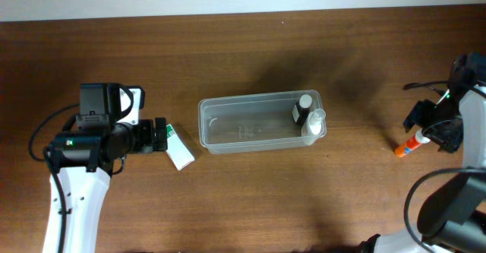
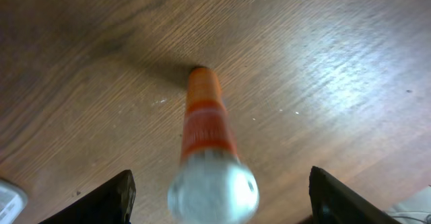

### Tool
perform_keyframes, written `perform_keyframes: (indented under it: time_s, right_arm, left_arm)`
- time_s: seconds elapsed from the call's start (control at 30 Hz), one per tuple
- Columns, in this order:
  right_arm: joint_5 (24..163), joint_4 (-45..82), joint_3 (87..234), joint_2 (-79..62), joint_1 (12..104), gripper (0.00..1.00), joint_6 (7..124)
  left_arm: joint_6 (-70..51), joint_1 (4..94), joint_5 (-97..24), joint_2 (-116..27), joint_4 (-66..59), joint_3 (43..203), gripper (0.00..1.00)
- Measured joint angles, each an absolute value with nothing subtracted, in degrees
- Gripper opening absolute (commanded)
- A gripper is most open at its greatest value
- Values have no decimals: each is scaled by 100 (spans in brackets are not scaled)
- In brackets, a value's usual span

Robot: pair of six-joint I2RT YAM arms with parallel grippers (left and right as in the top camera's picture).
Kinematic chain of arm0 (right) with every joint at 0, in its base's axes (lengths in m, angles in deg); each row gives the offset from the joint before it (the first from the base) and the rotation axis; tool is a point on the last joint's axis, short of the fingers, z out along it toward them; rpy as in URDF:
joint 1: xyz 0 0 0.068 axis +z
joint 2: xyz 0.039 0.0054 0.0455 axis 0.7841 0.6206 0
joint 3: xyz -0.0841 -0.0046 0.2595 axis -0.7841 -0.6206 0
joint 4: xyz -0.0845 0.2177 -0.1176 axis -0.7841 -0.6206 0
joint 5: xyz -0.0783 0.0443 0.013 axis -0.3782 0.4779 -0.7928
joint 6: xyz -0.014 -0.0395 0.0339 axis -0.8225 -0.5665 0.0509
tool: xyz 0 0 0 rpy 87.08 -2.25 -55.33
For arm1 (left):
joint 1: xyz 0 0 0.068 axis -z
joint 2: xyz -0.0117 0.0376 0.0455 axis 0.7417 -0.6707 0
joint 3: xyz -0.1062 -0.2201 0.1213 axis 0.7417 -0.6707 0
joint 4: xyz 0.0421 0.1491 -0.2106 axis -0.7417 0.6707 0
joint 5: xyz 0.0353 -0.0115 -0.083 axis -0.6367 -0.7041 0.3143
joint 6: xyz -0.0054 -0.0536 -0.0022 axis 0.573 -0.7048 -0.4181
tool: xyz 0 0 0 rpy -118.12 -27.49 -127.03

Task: Pack container
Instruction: 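Grasp the orange tube with the right gripper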

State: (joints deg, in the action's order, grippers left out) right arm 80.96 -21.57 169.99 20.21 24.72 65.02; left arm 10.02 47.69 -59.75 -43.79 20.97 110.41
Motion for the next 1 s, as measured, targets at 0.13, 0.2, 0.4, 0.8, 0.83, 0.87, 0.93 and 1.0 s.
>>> perform_keyframes:
  time_s: [0.13, 0.2, 0.4, 0.8, 0.83, 0.87, 0.93, 1.0]
  right_arm:
    - [8185, -2089, 16918, 2270, 2466, 64, 6465]
    - [8229, -2063, 16901, 2360, 2466, 52, 6451]
    - [8294, -2015, 16894, 2416, 2466, 33, 6416]
    - [8404, -2155, 16896, 2390, 2468, 18, 6375]
    - [8428, -2205, 16901, 2355, 2490, 19, 6360]
    - [8437, -2284, 16923, 2303, 2510, 18, 6351]
    - [8465, -2481, 17038, 2091, 2612, 19, 6329]
    - [8509, -2634, 17235, 1782, 2820, 19, 6279]
  left_arm:
    - [1002, 4769, -5975, -4379, 2097, 11041, 99]
    - [1002, 4767, -5977, -4379, 2097, 11041, 99]
    - [1002, 4769, -5975, -4379, 2100, 11041, 99]
    - [1002, 4769, -5975, -4379, 2100, 11041, 99]
    - [1002, 4769, -5975, -4379, 2100, 11041, 100]
    - [1002, 4769, -5977, -4379, 2097, 11041, 99]
    - [1002, 4769, -5977, -4379, 2100, 11041, 99]
    - [1002, 4769, -5975, -4379, 2097, 11041, 99]
